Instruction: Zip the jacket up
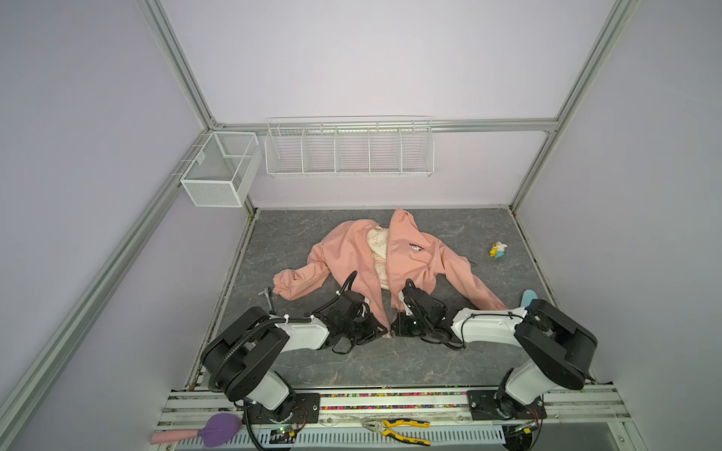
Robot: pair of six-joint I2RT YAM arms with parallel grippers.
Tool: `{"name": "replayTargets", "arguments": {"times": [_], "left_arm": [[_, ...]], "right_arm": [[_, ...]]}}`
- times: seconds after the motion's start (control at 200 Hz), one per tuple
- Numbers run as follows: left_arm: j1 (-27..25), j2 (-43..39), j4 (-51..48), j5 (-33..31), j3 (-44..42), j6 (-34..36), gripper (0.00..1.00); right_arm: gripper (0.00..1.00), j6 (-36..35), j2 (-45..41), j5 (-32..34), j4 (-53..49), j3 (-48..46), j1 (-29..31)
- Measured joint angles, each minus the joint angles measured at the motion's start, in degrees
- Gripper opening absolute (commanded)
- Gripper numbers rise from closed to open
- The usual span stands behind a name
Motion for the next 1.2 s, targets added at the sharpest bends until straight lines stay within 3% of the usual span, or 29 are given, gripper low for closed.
{"name": "replayTargets", "arguments": {"times": [0.15,0.32,0.67,0.94,1.2], "left_arm": [[0.00,0.04,0.15,0.68,0.22,0.28,0.31],[0.00,0.37,0.26,1.05,0.22,0.59,0.25],[0.00,1.25,1.38,2.27,0.22,0.70,0.25],[-0.02,1.68,1.33,2.25,0.22,0.72,0.16],[0.00,3.17,3.28,3.02,0.24,0.68,0.15]], "right_arm": [[0.06,0.00,0.02,-0.02,0.02,0.00,0.00],[0.06,0.02,0.02,-0.02,0.04,0.00,0.02],[0.06,0.04,0.02,-0.02,0.04,0.00,0.11],[0.06,0.17,0.02,-0.02,0.07,0.00,0.11],[0.06,0.17,0.02,0.04,0.07,0.00,0.11]]}}
